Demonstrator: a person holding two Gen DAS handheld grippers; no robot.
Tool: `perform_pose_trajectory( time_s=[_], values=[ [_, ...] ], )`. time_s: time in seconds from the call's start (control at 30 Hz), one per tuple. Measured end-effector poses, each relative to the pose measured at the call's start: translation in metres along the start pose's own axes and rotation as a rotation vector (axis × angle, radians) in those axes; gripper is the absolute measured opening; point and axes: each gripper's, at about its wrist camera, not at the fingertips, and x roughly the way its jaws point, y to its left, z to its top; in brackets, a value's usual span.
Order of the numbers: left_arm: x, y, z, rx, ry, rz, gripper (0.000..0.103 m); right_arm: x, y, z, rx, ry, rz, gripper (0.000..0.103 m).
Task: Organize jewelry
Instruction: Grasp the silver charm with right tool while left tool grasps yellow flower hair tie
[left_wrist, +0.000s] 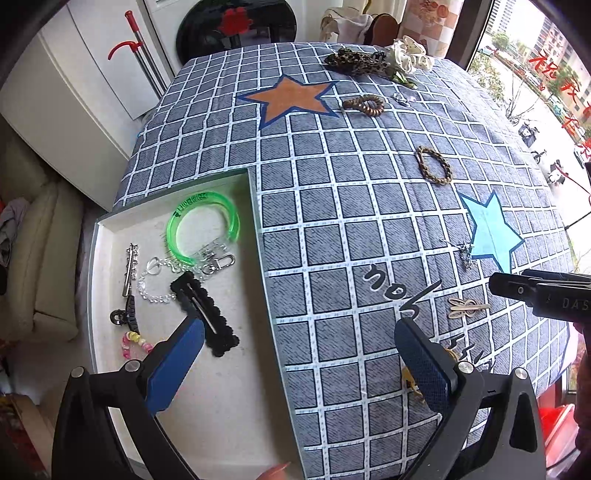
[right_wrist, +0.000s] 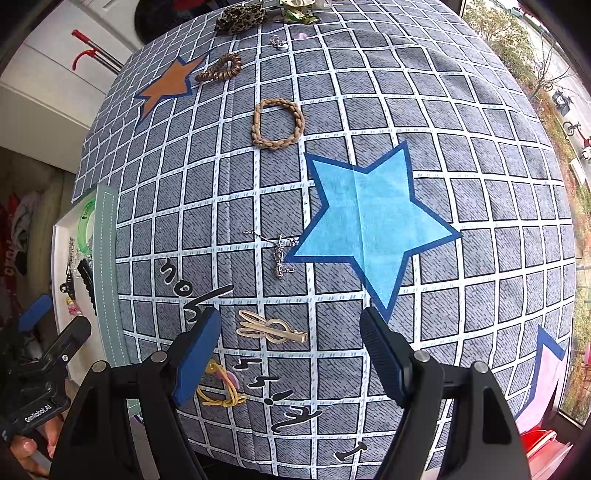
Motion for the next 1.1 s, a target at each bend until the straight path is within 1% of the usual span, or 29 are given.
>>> perform_pose_trajectory(
  time_s=[0.27,0.5,0.77,0.9,0.97,1.1],
  values=[
    [0.007,-0.047,-0.012,0.063,0.049,-0.060,0.103,0.005,-0.016,0.002,0.011,0.006,0.009,0.080],
    [0.023,-0.072,-0.022,0.079,0.109,-0.082,0.103,0.012,-0.015,0.009,-0.038,0.015,0.013,0.080],
    [0.042,-0.090,-0.033,0.089,0.166,-0.069,0.103,0.024,-0.007,0.023,-0.109,0.019,0.015,0.080],
    [0.052,-0.093,-0.042,0.079,0.190,-0.060,0.103,0.030,-0.001,0.029,-0.148,0.022,0.011,0.080],
    [0.054,-0.092,-0.044,0.067,0.194,-0.068,0.103,0.032,0.002,0.030,-0.161,0.022,0.011,0.080],
    [0.056,-0.093,-0.049,0.058,0.186,-0.070,0.103,0.038,0.008,0.030,-0.195,0.020,-0.004,0.074]
  ],
)
